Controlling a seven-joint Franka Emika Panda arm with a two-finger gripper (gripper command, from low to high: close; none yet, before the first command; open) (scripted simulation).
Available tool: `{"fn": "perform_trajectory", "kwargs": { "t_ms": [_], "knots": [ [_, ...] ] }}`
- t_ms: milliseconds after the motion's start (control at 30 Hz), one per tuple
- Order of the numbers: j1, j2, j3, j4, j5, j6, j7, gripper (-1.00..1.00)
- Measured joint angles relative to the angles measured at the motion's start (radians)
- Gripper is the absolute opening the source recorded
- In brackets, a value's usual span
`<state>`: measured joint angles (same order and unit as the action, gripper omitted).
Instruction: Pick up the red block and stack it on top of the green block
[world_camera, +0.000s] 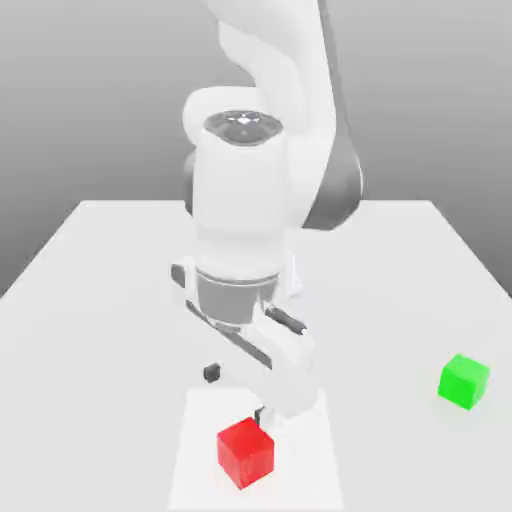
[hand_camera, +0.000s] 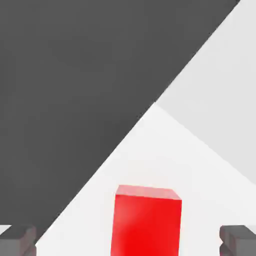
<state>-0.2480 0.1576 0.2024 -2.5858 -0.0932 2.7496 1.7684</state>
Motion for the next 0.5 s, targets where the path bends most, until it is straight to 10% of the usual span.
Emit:
{"fn": "perform_trajectory", "kwargs": {
  "t_ms": [133,167,500],
  "knots": [
    [0.044,0.144,-0.057,0.018,-0.062,0.116,0.058,0.0],
    [0.054,0.169,-0.07,0.021,-0.073,0.136,0.066,-1.0],
    [0.032,0.081,-0.037,0.007,-0.024,0.066,0.03,-1.0]
  ]
}}
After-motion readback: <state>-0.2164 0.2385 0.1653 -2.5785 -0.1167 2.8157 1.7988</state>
